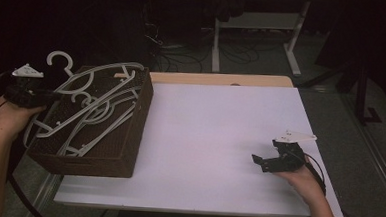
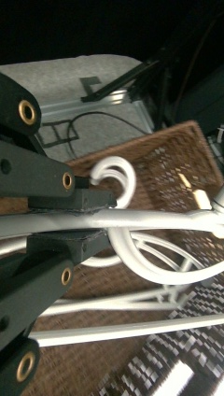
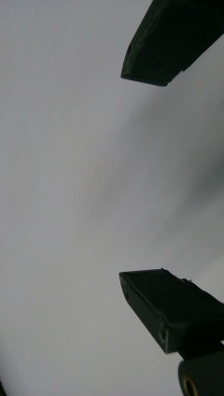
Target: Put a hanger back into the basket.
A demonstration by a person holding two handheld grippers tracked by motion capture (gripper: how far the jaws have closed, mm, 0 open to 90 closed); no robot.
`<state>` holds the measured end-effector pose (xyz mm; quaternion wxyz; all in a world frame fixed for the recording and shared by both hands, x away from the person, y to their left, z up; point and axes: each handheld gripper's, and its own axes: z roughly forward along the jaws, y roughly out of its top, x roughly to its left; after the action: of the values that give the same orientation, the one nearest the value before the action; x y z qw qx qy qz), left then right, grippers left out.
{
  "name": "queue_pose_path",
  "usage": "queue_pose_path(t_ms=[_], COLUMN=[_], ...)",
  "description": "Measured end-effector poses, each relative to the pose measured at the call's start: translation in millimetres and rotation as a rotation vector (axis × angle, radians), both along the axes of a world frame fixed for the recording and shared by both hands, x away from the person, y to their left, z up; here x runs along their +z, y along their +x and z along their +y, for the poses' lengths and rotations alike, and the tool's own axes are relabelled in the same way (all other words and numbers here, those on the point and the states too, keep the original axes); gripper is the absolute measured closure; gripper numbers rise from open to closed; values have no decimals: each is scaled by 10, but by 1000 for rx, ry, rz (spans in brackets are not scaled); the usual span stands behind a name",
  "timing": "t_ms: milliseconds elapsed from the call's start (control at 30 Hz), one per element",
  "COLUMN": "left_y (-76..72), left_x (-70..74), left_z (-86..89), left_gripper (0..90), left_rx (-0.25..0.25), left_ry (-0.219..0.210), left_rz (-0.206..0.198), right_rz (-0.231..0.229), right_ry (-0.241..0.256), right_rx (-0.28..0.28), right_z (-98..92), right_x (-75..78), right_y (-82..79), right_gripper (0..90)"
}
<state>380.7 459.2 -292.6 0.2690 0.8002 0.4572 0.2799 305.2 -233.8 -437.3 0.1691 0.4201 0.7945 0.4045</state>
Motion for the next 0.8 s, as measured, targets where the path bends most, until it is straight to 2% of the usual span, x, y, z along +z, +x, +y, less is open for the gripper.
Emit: queue_pose_path(t_ms=[300,333,433,467,500,533,567,667,800], left_y=[135,155,163,161,163,158,147,118,73], left_x=[-352,-414,-504,-538,-565,-584,-584,-531,-427], left_z=[-161,-196,-228,-220,-209,-209,-207,-201,-260], left_gripper=[818,817,812,808,750,617,532,436,350], left_rx=[-1,2,17,20,14,24,31,25,-29], left_ry=[34,26,20,6,-18,-17,-15,-58,-160], left_rz=[73,93,107,127,149,149,138,111,66], right_rz=[3,4,2,2,2,1,2,0,-2], right_ry=[-6,-6,-8,-8,-8,-8,-7,-7,-9], right_rx=[-5,-5,-2,-1,0,0,0,3,5], right_z=[-2,-1,-1,-3,-7,-9,-10,-6,-1], right_x=[-9,-10,-9,-8,-7,-6,-4,1,12], right_y=[3,2,-1,-1,-2,-1,-1,-1,-4], right_gripper=[37,37,36,37,37,37,37,37,37])
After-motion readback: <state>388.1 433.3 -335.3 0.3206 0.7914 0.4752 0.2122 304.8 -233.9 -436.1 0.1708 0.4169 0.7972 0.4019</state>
